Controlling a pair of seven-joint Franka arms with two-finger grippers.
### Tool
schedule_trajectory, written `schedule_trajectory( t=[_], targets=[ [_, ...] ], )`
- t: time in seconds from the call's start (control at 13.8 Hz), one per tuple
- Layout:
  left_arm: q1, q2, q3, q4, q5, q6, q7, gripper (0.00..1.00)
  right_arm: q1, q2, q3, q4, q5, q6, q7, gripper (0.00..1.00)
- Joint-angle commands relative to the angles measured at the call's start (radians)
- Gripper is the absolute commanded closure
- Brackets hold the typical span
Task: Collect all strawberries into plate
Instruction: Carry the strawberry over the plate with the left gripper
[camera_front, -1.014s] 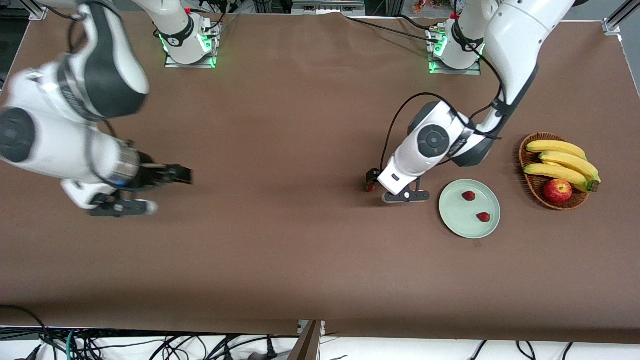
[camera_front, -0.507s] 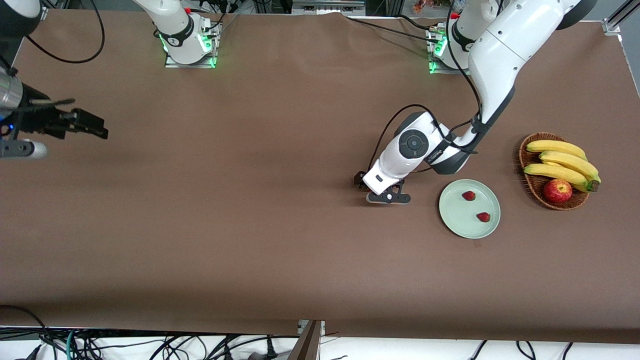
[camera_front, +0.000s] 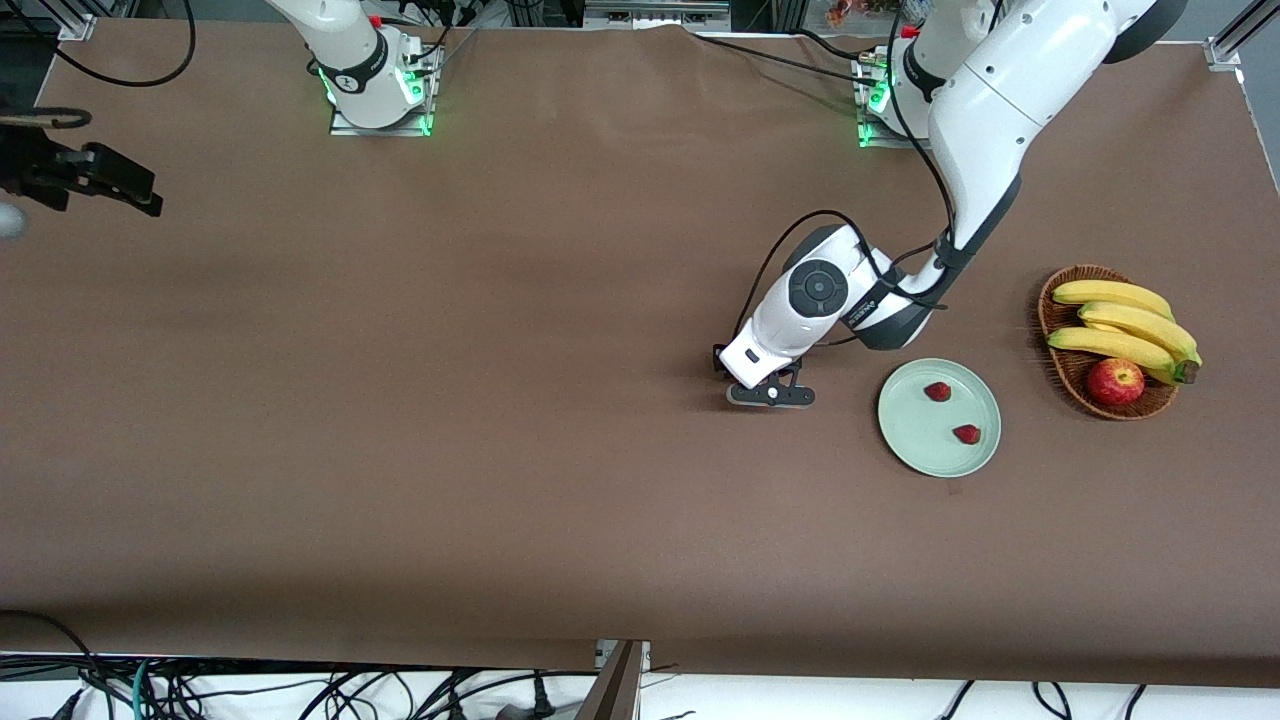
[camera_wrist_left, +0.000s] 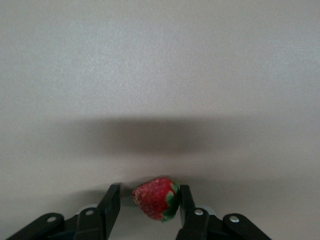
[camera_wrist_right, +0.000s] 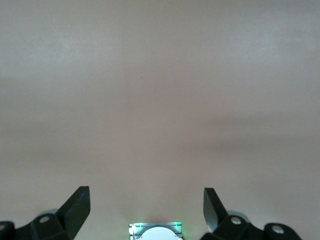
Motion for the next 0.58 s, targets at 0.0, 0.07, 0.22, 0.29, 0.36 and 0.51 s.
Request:
schedule_trajectory(
  t=[0.0, 0.07, 0.22, 0.29, 0.36, 0.51],
  targets=[
    [-0.018, 0.016, 0.015, 0.028, 0.040, 0.010, -0.016, 0.50, 0.001, -0.012, 0.010, -0.018, -0.017, -0.009, -0.019, 0.00],
    [-0.018, 0.016, 0.015, 0.028, 0.040, 0.010, -0.016, 0.56, 0.001, -0.008, 0.010, -0.018, -0.015, -0.009, -0.033, 0.00],
    [-0.012, 0.010, 0.015, 0.028, 0.040, 0.006, -0.016, 0.87, 0.002, -0.007, 0.010, -0.018, -0.011, -0.009, -0.041, 0.00],
    [0.000, 0.005, 0.014, 0.028, 0.040, 0.000, -0.010, 0.98, 0.004, -0.004, 0.007, -0.017, -0.006, -0.008, -0.041, 0.00],
    [0.006, -0.014, 0.014, 0.026, 0.040, -0.012, -0.007, 0.98, 0.002, 0.002, 0.007, -0.017, -0.006, -0.008, -0.038, 0.00],
    [0.026, -0.079, 0.010, 0.031, 0.042, -0.128, -0.002, 1.00, 0.001, 0.005, 0.005, -0.017, -0.006, -0.008, -0.034, 0.00]
  ],
)
